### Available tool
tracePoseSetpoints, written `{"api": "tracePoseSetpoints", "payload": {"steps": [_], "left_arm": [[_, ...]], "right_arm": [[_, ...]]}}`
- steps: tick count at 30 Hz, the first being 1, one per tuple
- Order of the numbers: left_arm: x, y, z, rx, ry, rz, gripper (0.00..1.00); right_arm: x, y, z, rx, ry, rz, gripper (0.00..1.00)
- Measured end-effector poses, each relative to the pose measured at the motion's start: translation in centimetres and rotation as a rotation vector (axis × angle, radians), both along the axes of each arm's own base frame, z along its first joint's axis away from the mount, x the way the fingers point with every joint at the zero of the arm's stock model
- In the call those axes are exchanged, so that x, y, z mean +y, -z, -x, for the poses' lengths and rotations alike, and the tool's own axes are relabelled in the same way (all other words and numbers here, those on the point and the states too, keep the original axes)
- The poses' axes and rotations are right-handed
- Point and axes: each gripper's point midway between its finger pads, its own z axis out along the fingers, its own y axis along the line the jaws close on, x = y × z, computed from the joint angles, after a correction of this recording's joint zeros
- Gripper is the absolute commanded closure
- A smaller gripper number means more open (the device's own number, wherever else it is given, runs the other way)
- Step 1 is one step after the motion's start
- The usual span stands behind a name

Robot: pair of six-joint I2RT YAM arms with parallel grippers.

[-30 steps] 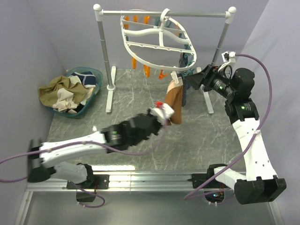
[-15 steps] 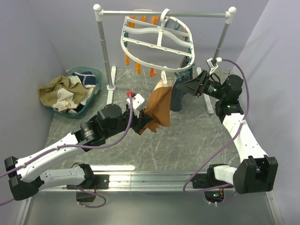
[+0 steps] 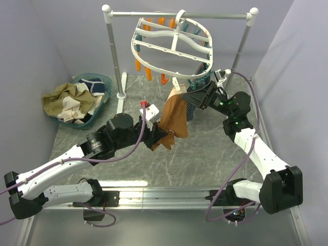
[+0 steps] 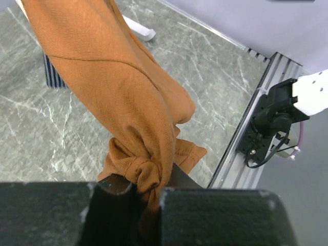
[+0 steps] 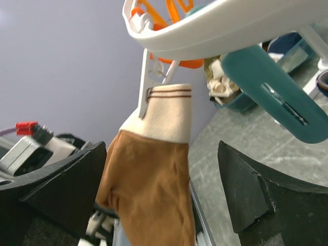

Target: Remove the underwear clipped to the hanger

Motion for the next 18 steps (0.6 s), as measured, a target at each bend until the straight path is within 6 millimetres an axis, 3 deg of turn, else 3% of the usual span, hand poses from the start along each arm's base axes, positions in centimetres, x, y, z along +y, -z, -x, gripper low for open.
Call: {"api": "tracePoseSetpoints", "payload": {"steps": [18], "left_arm": [[-0.7, -0.4, 0.9, 0.022, 0.059, 0.015, 1.0]], "right_arm": [[2.3, -1.4, -4.2, 0.067, 0.131, -0.2, 0.08]]}}
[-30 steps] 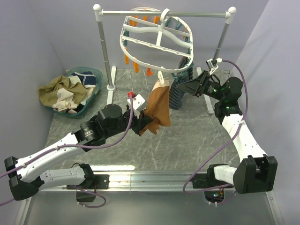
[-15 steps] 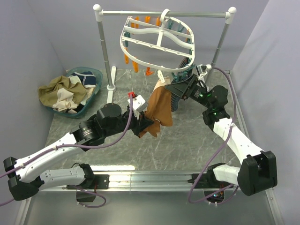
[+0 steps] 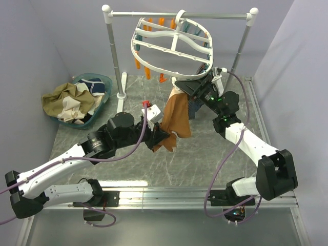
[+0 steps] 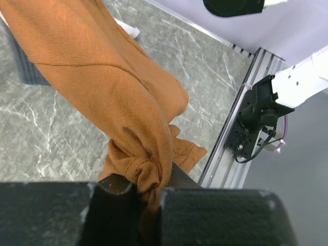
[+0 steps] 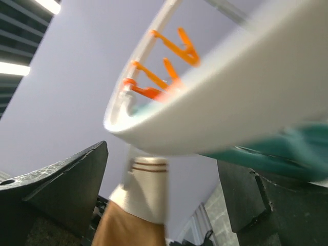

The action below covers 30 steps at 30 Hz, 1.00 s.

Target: Remove the underwear clipped to the hanger

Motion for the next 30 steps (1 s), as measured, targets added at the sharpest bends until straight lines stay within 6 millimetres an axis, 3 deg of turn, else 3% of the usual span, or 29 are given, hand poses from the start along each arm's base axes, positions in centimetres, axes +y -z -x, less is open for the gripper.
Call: {"api": "tracePoseSetpoints", "payload": {"steps": [7, 14, 30], "left_arm": [[-0.6, 1.0, -0.1, 0.019, 0.014, -0.024, 1.0], [-0.6, 1.0, 0.0, 0.02, 0.019, -0.022, 1.0], [-0.6, 1.0, 0.0, 0.017, 0.02, -0.025, 1.0]], "right_arm": [[0.2, -2.6, 0.3, -0.046, 0.011, -0.059, 0.18], [0.4, -3.2, 0.0, -0.051, 0.017, -0.071, 0.33], [2.3, -1.2, -1.1, 0.039, -0.022, 0.041, 0.29]]}}
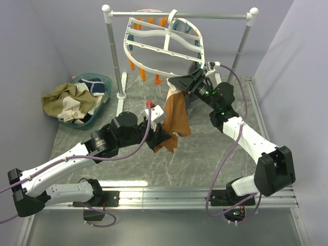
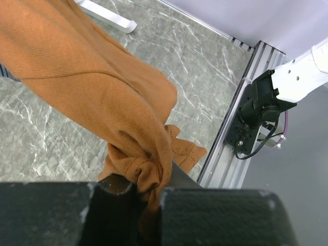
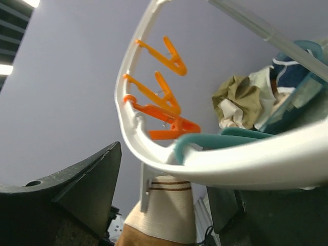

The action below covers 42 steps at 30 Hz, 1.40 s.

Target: Remove the underwear clipped to the hanger

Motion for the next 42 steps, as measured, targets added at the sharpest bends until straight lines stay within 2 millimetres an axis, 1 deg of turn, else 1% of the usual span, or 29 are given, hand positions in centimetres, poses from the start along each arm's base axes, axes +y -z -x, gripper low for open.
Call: {"api": "tracePoseSetpoints", "payload": {"steps": [2, 3, 7, 11, 14, 15, 16, 17, 18, 20, 24, 25, 26, 28, 29, 33, 35, 42], "left_arm": [[0.0, 0.0, 0.0, 0.0, 0.0, 0.0, 1.0], [0.0, 0.0, 0.0, 0.0, 0.001, 0.0, 1.0], [-0.1, 0.0, 0.1, 0.002, 0.008, 0.001, 1.0], [-0.1, 0.0, 0.2, 0.003, 0.012, 0.002, 1.0], [-0.1, 0.0, 0.3, 0.004, 0.018, 0.002, 1.0], [-0.1, 0.0, 0.3, 0.004, 0.018, 0.002, 1.0], [-0.2, 0.0, 0.3, 0.004, 0.019, 0.002, 1.0], [-0.2, 0.0, 0.3, 0.004, 0.019, 0.002, 1.0], [-0.2, 0.0, 0.3, 0.005, 0.02, 0.002, 1.0], [-0.2, 0.0, 0.3, 0.006, 0.022, 0.002, 1.0], [-0.3, 0.0, 0.5, 0.008, 0.029, 0.002, 1.0], [-0.3, 0.0, 0.5, 0.008, 0.029, 0.002, 1.0], [-0.3, 0.0, 0.5, 0.009, 0.031, 0.002, 1.0], [-0.3, 0.0, 0.5, 0.01, 0.033, 0.002, 1.0], [-0.3, 0.0, 0.5, 0.01, 0.033, 0.002, 1.0], [-0.2, 0.3, 0.6, 0.012, 0.032, -0.001, 1.0], [0.1, 1.0, 0.7, 0.021, 0.031, -0.013, 1.0], [1.2, 4.8, 2.1, 0.115, 0.047, -0.095, 1.0]], "right_arm": [[0.1, 0.6, 0.1, 0.018, 0.0, 0.023, 0.3], [0.1, 0.7, 0.2, 0.026, 0.001, 0.031, 0.33], [0.2, 0.8, 0.8, 0.041, 0.0, 0.05, 0.36], [0.3, 0.0, 1.8, 0.027, 0.003, 0.034, 0.38], [0.3, -0.7, 2.2, 0.016, -0.001, 0.012, 0.43], [0.3, -0.8, 2.2, 0.015, -0.003, 0.007, 0.52], [0.4, -0.9, 2.2, 0.013, -0.005, 0.002, 0.57], [0.4, -0.9, 2.1, 0.017, -0.008, -0.004, 0.68], [0.5, -0.9, 2.1, 0.018, -0.01, -0.007, 0.72], [0.7, -0.8, 1.9, 0.029, -0.019, -0.013, 0.77], [1.0, -0.7, 1.6, 0.043, -0.024, -0.017, 0.81], [1.0, -0.6, 1.6, 0.046, -0.024, -0.017, 0.84], [1.0, -0.6, 1.6, 0.047, -0.025, -0.018, 0.93], [1.0, -0.7, 1.6, 0.047, -0.025, -0.02, 0.97], [1.0, -0.7, 1.6, 0.046, -0.025, -0.02, 1.0], [1.0, -0.7, 1.6, 0.046, -0.025, -0.02, 1.0], [1.0, -0.7, 1.6, 0.046, -0.025, -0.02, 1.0], [1.0, -0.8, 1.6, 0.043, -0.025, -0.02, 1.0]]}}
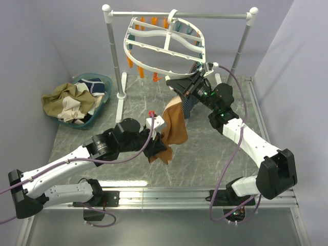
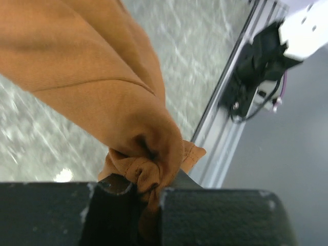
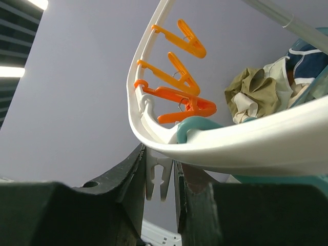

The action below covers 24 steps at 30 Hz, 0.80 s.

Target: Remove the underwear clipped to the hanger

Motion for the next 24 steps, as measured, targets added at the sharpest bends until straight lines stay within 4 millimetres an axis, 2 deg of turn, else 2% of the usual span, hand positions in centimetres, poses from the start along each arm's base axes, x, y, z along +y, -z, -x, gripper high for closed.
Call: {"api": "tracePoseSetpoints", "payload": {"steps": [3, 5, 8, 11, 14, 17, 19, 21, 24], "left_arm": [[0.8, 1.4, 0.5, 0.04, -0.015, -0.033, 1.0], [1.6, 1.6, 0.2, 0.043, -0.063, -0.045, 1.0], [3.4, 1.3, -1.6, 0.016, -0.211, -0.061, 1.0], [6.2, 1.0, -4.5, -0.016, -0.429, -0.103, 1.0], [10.4, 0.4, -8.7, -0.024, -0.687, -0.145, 1.0], [17.2, 0.1, -13.8, -0.004, -0.977, -0.162, 1.0], [22.1, 0.3, -16.0, 0.016, -1.144, -0.164, 1.0], [26.0, 0.5, -17.4, 0.032, -1.268, -0.172, 1.0], [30.1, 0.4, -19.8, 0.041, -1.382, -0.174, 1.0]], "right_arm": [[0.0, 0.0, 0.0, 0.0, 0.0, 0.001, 1.0], [0.0, 0.1, -0.1, 0.001, 0.001, 0.003, 1.0], [0.0, 0.3, -0.1, 0.0, 0.003, 0.012, 1.0], [0.1, 0.5, -0.2, 0.003, 0.007, 0.033, 1.0], [0.1, 0.8, -0.3, 0.0, 0.012, 0.058, 1.0], [-0.1, 1.2, -0.5, 0.001, 0.021, 0.081, 1.0], [-0.2, 1.6, -0.6, 0.005, 0.024, 0.1, 1.0], [-0.3, 2.1, -0.7, 0.012, 0.026, 0.116, 1.0], [-0.4, 2.5, -0.8, 0.016, 0.025, 0.134, 1.0]]}}
